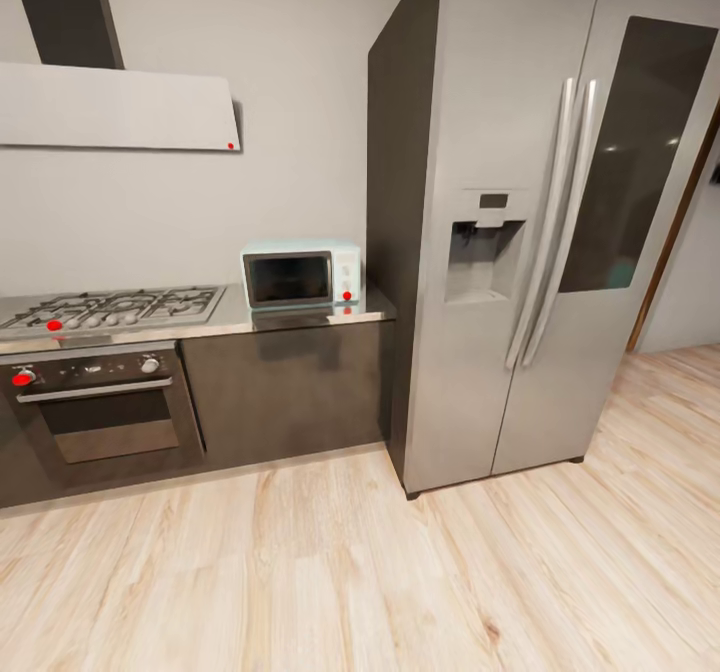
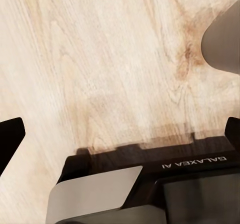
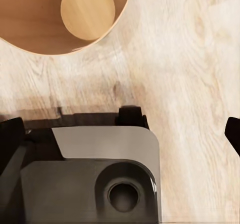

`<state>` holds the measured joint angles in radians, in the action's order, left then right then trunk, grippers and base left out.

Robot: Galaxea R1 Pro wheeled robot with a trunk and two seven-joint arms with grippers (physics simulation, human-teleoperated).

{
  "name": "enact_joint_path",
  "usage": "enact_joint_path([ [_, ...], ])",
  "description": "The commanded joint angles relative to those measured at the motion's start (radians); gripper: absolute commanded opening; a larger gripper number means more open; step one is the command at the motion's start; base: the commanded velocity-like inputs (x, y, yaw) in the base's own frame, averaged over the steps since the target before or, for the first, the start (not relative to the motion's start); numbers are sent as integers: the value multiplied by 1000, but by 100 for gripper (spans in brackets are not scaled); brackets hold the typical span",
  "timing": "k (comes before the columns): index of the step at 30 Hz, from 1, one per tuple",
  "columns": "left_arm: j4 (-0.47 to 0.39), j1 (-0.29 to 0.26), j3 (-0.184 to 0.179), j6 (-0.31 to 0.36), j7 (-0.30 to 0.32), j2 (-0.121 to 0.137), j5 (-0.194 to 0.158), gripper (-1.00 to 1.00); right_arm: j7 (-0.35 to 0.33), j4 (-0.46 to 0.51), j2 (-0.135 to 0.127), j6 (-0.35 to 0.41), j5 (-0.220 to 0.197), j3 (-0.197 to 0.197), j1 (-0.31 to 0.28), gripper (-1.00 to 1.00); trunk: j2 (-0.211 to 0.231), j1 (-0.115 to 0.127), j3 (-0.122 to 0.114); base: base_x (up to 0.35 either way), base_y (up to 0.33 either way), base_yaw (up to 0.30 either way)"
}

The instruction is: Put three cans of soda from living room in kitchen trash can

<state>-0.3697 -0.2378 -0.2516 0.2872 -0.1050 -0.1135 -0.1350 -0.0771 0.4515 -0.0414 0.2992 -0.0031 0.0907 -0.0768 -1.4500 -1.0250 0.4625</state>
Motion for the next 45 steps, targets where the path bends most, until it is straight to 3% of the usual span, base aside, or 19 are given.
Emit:
enact_joint_path([
  [1,0,0,0,0,0,0,0,100,0,2,0,10,0,0,-2,100,0,0,1,0,0,0],
  [8,0,0,-1,0,1,-1,0,100,0,74,1,177,0,0,-47,100,0,0,4,0,0,0],
  [10,0,0,-1,0,1,-1,1,100,0,160,2,274,0,-1,-55,100,0,0,4,0,0,0],
  [12,0,0,-2,0,1,-2,1,100,0,213,3,324,-1,0,-56,100,0,0,4,0,0,0],
  [14,0,0,-3,0,1,-4,1,100,-1,334,16,461,-1,0,-70,100,0,0,4,0,0,0],
  [18,0,0,-3,-1,1,-4,2,100,0,382,34,548,-2,1,-93,100,0,0,4,0,0,0],
  [26,0,0,-2,1,-1,-2,2,100,3,403,36,585,0,7,-104,100,0,0,4,0,0,0],
  [45,-2,0,-1,2,5,-2,0,100,6,401,38,583,0,6,-105,100,0,0,4,0,0,0],
])
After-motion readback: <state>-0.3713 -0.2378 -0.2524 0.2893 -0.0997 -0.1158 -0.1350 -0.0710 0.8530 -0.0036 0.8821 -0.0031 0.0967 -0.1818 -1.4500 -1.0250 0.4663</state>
